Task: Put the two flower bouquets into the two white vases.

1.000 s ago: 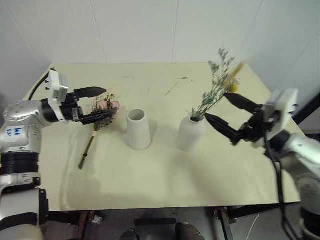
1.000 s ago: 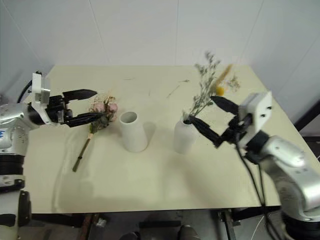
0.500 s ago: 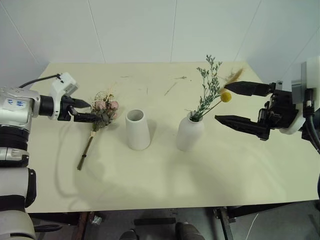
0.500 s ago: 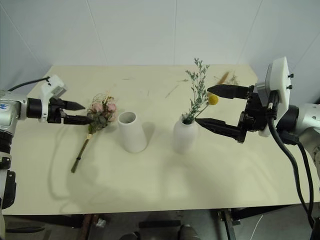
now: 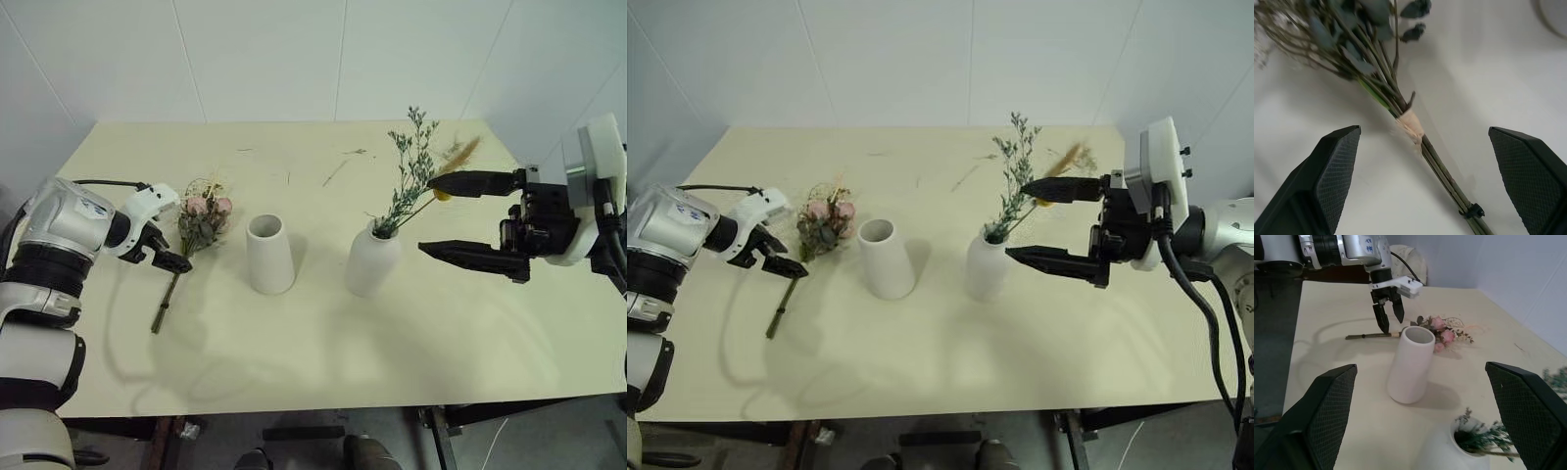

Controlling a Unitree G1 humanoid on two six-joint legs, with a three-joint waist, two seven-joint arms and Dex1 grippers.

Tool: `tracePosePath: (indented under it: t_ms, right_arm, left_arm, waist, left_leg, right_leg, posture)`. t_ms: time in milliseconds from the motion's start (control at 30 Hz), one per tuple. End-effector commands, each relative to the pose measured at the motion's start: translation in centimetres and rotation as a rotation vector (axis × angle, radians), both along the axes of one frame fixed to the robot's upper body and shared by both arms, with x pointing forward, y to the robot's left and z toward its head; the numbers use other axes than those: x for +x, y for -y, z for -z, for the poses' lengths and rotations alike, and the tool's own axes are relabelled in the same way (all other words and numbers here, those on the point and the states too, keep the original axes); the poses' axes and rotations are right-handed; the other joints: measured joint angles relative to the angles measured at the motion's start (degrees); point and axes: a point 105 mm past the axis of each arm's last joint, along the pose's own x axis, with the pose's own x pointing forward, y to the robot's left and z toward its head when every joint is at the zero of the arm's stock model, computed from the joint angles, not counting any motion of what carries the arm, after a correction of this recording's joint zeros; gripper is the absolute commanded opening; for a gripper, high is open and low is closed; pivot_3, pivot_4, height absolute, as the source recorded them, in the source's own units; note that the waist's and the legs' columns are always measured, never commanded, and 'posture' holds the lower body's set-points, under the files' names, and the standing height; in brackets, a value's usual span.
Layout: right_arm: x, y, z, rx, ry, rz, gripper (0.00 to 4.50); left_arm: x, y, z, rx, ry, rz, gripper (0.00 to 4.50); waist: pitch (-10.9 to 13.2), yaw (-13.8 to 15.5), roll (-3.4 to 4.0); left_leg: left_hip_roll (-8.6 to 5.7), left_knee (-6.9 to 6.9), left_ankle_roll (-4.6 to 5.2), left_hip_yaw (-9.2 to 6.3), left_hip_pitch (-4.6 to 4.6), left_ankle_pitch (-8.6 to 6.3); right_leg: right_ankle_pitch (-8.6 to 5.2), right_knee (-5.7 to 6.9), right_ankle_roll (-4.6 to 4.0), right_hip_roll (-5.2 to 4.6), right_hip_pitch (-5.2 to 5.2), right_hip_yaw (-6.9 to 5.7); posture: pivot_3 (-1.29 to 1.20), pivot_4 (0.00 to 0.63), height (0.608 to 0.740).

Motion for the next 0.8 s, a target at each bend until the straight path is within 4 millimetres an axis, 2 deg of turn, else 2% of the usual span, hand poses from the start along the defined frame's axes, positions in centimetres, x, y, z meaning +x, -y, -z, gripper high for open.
tracePosePath:
  t_ms: [33, 267, 367, 600, 800]
  right_arm:
    - [-0.7, -0.2, -0.1, 0.008, 0.027, -0.016, 4.44]
    - [-1.2, -0.4, 0.6, 0.023, 0.017, -0.017, 4.44]
    - [-1.4, -0.6, 0.8, 0.032, 0.008, -0.022, 4.50]
    - [-1.8, -0.7, 0.8, 0.020, 0.009, -0.039, 4.50]
    - [-1.9, -0.8, 0.8, 0.014, 0.004, -0.048, 4.50]
  left_arm:
    - [-0.4, -0.7, 0.7, 0.057, -0.007, -0.061, 4.50]
    - [-1.0, -0.1, 2.3, 0.043, -0.020, -0.119, 4.50]
    - [-1.0, -0.1, 2.7, 0.022, -0.020, -0.143, 3.94]
    - [-0.5, 0.2, 3.2, -0.017, 0.001, -0.162, 1.83]
    - [-0.1, -0.7, 3.6, -0.039, 0.027, -0.210, 0.05]
  waist:
    - [0.00, 0.05, 0.00]
    - [0.01, 0.30, -0.02]
    - [0.01, 0.38, -0.02]
    - [0.01, 0.58, -0.02]
    - [0.01, 1.01, -0.02]
  left_leg:
    - [0.00, 0.01, 0.00, 0.00, 0.01, 0.00]
    - [0.00, 0.10, 0.00, -0.01, 0.01, 0.00]
    - [0.00, 0.14, 0.00, -0.01, 0.02, 0.00]
    - [0.00, 0.17, 0.00, -0.01, 0.05, 0.00]
    - [-0.01, 0.17, -0.01, -0.01, 0.05, 0.00]
  right_leg:
    - [0.00, 0.00, 0.00, 0.00, 0.00, 0.00]
    - [0.00, 0.10, 0.00, -0.01, 0.01, 0.00]
    - [0.00, 0.14, 0.00, -0.01, 0.01, 0.00]
    - [0.00, 0.20, 0.00, -0.01, 0.02, 0.00]
    - [0.00, 0.20, 0.00, -0.01, 0.02, 0.00]
  posture:
    - [0.00, 0.150, 0.740]
    - [0.00, 0.150, 0.740]
    - [0.00, 0.150, 0.740]
    - [0.00, 0.150, 0.740]
    - [0.00, 0.150, 0.740]
